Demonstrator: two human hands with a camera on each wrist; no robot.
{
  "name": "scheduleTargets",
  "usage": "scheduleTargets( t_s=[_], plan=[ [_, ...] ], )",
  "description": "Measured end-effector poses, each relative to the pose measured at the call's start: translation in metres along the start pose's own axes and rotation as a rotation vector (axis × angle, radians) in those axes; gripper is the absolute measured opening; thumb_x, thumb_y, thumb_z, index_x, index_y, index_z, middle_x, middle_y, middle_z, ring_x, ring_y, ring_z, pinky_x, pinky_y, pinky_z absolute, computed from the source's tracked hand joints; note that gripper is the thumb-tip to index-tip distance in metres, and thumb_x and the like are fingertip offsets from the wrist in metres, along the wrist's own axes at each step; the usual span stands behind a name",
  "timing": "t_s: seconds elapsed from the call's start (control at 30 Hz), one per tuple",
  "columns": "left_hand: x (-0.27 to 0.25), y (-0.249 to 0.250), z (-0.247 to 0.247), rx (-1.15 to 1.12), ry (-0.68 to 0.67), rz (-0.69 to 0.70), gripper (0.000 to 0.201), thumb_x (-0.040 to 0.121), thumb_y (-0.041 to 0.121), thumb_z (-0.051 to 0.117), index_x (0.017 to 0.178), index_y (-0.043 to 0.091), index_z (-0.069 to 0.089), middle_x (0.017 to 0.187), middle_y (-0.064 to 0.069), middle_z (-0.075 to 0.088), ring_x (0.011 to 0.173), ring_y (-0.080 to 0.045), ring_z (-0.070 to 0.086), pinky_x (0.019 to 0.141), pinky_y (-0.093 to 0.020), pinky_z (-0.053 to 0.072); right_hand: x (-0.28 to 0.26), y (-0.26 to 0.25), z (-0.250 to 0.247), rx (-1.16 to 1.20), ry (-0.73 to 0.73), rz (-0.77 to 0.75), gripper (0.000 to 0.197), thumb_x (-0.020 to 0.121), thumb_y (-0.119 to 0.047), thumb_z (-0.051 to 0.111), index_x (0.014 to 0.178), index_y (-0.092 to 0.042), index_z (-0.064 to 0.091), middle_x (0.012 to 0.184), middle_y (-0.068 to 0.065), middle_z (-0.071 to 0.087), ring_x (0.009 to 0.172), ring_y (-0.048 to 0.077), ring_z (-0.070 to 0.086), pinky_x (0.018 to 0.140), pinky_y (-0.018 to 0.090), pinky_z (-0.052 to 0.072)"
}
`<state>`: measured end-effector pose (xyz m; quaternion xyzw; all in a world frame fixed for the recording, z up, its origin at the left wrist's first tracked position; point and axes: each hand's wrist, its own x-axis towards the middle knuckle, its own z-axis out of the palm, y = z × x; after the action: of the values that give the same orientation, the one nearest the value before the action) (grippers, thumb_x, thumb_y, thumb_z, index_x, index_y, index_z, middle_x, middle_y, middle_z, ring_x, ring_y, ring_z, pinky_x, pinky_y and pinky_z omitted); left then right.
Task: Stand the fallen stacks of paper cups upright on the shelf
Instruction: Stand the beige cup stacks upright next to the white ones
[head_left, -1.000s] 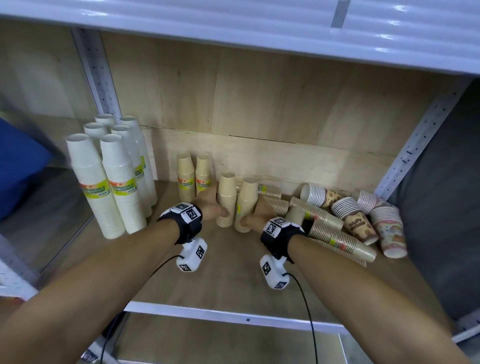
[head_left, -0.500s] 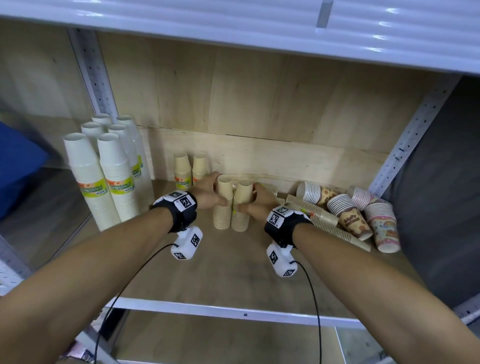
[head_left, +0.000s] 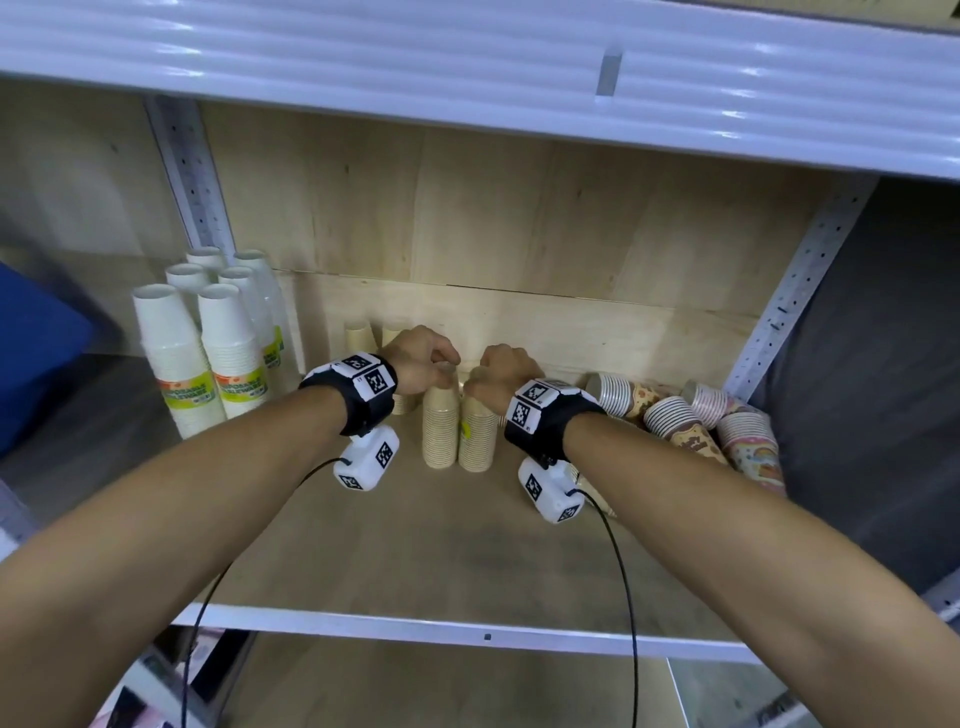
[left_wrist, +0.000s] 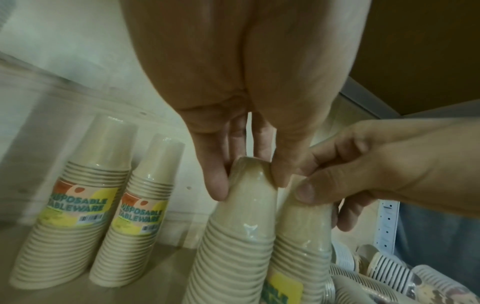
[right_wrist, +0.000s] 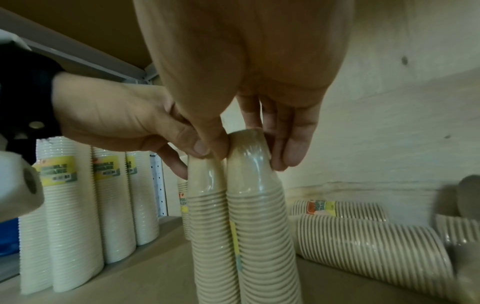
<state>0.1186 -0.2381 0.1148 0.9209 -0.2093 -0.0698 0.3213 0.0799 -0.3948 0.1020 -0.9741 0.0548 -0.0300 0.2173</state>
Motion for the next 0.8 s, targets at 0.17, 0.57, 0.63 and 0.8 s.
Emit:
scheduleTargets(
  t_s=[0.17,0.57,0.63,0.8],
  plan=[
    [-0.003,0.003,0.003,0.026,0.054,0.007,0.033,0.081,0.026,0.076,0.114,0.019,0.069,0.113,-0.001,0.06,0.109,-0.015,0.056,0.085,-0.026,0.042,0.003,-0.005,-0.001,-0.033,-0.054,-0.039,0.013,0.077,-0.023,0.061,0.081,-0.011,0.057,0.092,0.005,0.06,0.086,0.025,0.062,0.064,0.028,0.047],
    [-0.003,0.008,-0.001,0.106,0.039,-0.034,0.032,0.083,0.034,0.072,0.113,0.023,0.067,0.111,-0.002,0.059,0.1,-0.019,0.059,0.077,-0.027,0.044,0.002,-0.006,-0.005,-0.061,-0.022,-0.027,0.035,0.081,-0.02,0.059,0.114,-0.009,0.058,0.118,0.01,0.057,0.101,0.027,0.058,0.074,0.029,0.047],
    [-0.004,0.009,-0.002,0.091,0.03,-0.036,0.035,0.082,0.034,0.073,0.114,0.025,0.065,0.11,-0.002,0.06,0.1,-0.019,0.06,0.078,-0.028,0.045,0.0,-0.004,-0.006,-0.055,-0.032,-0.009,0.04,0.083,-0.024,0.059,0.12,-0.01,0.053,0.118,0.008,0.052,0.102,0.027,0.057,0.077,0.031,0.048],
    [-0.004,0.011,-0.003,0.122,-0.018,0.015,0.032,0.085,0.023,0.067,0.118,0.024,0.067,0.117,-0.002,0.06,0.108,-0.019,0.058,0.09,-0.031,0.048,0.0,-0.006,-0.006,-0.077,-0.018,0.003,0.032,0.083,-0.022,0.06,0.11,-0.007,0.057,0.112,0.011,0.059,0.092,0.026,0.06,0.067,0.029,0.046]
  ],
)
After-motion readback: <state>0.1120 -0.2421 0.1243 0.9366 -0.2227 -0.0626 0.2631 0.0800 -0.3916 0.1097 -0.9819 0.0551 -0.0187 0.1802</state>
